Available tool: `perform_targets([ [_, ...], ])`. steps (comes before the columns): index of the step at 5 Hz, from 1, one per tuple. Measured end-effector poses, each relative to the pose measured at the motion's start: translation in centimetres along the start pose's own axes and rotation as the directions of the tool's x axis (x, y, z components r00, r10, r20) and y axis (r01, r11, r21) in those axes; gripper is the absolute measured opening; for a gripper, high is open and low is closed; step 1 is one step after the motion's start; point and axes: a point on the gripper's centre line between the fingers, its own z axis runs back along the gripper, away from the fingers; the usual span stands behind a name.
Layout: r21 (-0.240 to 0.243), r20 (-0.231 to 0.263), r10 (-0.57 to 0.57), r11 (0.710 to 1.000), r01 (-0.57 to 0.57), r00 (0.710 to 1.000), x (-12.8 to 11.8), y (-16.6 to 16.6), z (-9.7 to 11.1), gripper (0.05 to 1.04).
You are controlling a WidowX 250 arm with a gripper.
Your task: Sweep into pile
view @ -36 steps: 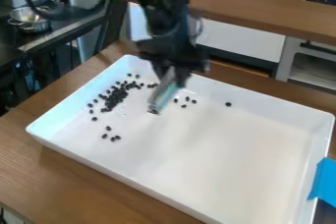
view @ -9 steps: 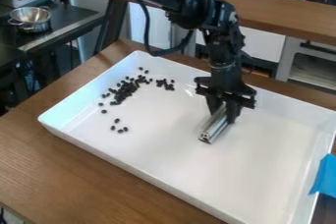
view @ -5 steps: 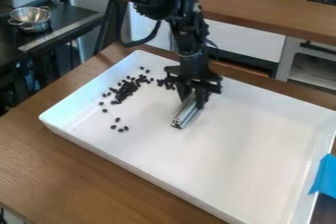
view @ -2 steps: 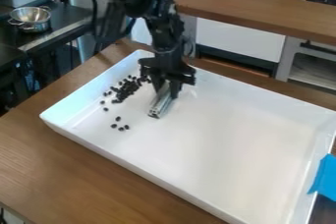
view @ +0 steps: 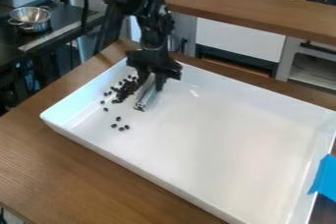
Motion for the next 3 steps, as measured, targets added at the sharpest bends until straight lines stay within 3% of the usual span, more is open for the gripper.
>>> perform_targets([
  [1, -0.033, 0.029, -0.008, 0.999, 0.009, 1.000, 0.6, 0.0, 2.3, 0.378],
  [2, -0.190, -0.013, -0.063, 0.980, 0.059, 0.998, -0.8, -2.1, 4.6, 0.378],
  [3, -0.333, -0.028, -0.161, 0.932, 0.142, 0.987, -2.8, -3.9, 7.8, 0.378],
])
